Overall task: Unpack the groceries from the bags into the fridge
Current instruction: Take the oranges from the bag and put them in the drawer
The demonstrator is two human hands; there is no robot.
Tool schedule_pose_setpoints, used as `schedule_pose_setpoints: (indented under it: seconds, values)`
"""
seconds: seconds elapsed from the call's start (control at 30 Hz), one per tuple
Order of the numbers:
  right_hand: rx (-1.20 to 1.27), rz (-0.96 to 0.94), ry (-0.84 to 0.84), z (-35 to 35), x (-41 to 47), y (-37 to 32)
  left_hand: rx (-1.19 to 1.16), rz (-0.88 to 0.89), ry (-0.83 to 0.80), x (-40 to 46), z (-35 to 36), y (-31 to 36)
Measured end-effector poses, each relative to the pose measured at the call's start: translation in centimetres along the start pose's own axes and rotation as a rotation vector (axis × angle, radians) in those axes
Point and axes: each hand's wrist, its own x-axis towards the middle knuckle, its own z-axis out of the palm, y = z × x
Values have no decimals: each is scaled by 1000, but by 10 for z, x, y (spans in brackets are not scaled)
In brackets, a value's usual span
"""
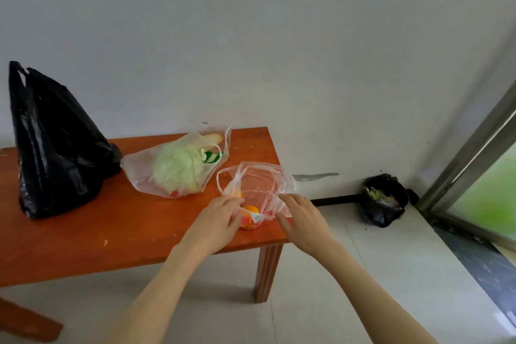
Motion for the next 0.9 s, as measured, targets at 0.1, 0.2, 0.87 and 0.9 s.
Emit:
schedule_pose_setpoints:
  seconds: [0.1, 0.2, 0.87, 0.9]
  values:
    - [3, 49, -57, 21, 38, 10, -12, -20, -48, 36, 15, -25]
    - [-3, 103, -113, 45, 77, 18, 9, -13, -100, 79, 27, -52]
    - [177, 319, -422, 163, 168, 37, 223, 286, -273, 200, 119, -148]
    - [171, 319, -464, 166, 169, 37, 241, 258, -282, 197, 119, -152]
